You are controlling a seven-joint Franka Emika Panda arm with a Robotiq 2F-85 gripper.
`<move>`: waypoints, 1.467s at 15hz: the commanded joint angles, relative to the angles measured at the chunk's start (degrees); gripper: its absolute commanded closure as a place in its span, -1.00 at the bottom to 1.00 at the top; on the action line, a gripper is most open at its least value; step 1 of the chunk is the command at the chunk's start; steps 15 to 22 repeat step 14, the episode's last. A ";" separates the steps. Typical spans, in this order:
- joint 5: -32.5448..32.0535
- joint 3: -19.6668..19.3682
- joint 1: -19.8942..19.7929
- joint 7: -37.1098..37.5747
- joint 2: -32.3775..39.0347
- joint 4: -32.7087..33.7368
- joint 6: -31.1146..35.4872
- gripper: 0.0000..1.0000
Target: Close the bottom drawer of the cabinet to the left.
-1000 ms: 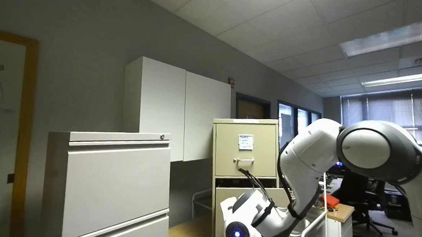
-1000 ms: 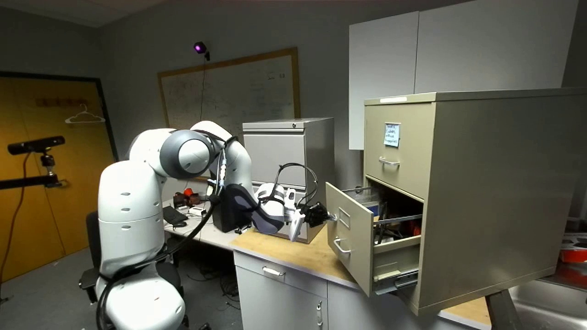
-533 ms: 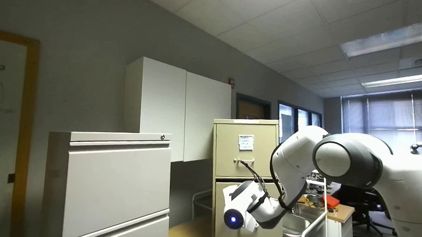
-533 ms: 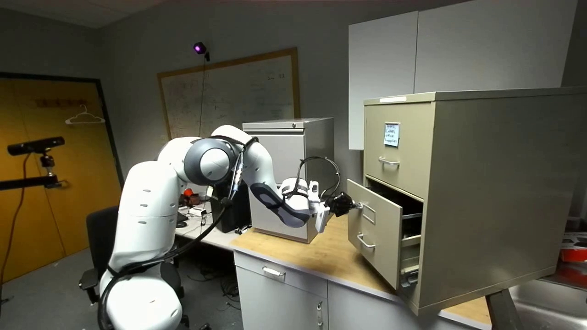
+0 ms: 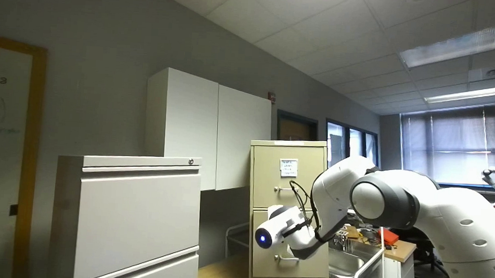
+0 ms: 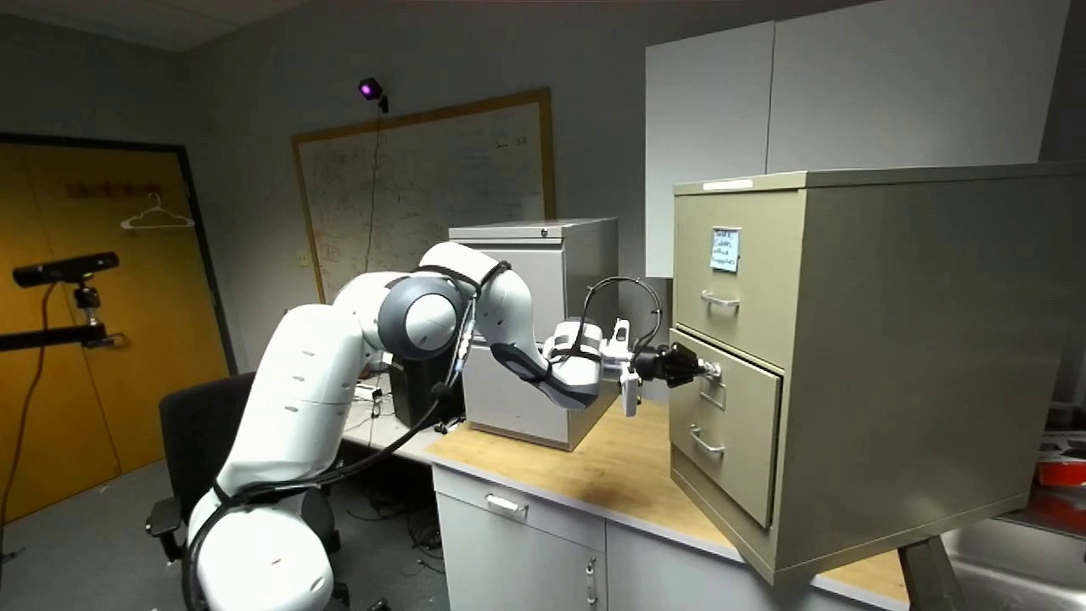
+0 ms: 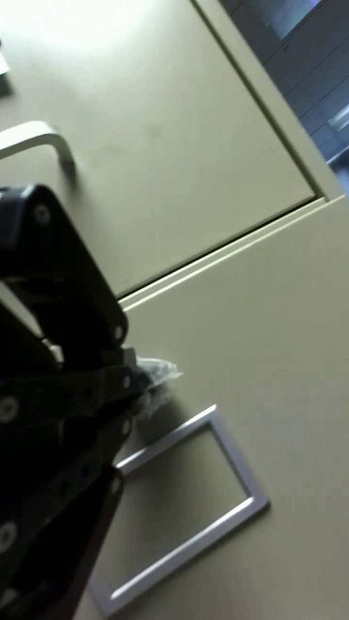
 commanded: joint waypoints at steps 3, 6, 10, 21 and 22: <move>9.71 -2.86 -2.88 -5.42 8.31 16.25 -7.81 1.00; 12.06 -3.81 -3.56 -6.40 10.41 20.37 -10.49 1.00; 17.30 -3.96 -5.97 -8.85 12.70 26.18 -10.90 1.00; 31.39 -2.54 -8.80 -13.72 14.07 31.95 -10.27 0.78; 31.39 -2.54 -8.80 -13.72 14.07 31.95 -10.27 0.78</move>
